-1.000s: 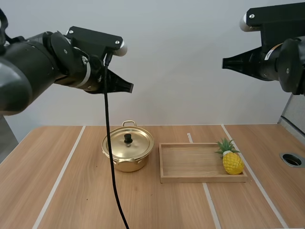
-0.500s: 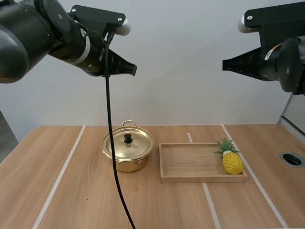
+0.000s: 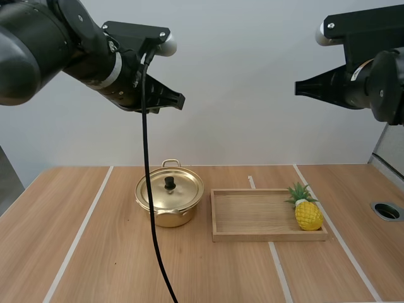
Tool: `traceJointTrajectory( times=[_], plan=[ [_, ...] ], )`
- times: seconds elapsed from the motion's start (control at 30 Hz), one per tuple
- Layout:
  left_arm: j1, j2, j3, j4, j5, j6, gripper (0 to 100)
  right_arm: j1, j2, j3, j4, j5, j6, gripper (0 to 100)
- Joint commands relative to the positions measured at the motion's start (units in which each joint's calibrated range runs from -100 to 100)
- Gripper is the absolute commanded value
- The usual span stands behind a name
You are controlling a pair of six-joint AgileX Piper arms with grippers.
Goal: Open the pot, put the pineapple inside, and close it
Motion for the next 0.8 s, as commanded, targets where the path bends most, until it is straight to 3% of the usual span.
traceJointTrajectory(
  times=[0.0,0.07,0.17,0.2,0.57,0.77],
  plan=[
    [-0.12,0.0,-0.4,-1.0,2.8,-0.3,13,-0.3,-0.3,-0.5,-0.2,1.1,-0.4,0],
    [-0.12,0.0,-0.4,-1.0,4.6,-0.2,37,-0.3,-0.3,-0.5,-0.2,1.8,-0.4,0],
    [-0.12,0.0,-0.4,-1.0,5.5,-0.1,95,-0.3,-0.3,-0.5,-0.2,3.1,-0.4,0],
    [-0.12,0.0,-0.4,-1.0,5.5,-0.2,100,-0.3,-0.3,-0.5,-0.2,3.5,-0.4,0],
    [-0.12,1.3,-0.3,-0.6,4.6,0.6,100,-0.3,-0.3,-0.5,-0.2,8.7,-0.4,0],
    [-0.12,6.1,4.0,-0.6,-2.7,2.3,100,-0.3,-0.3,-0.5,-0.2,12.0,-0.4,0]
  ],
)
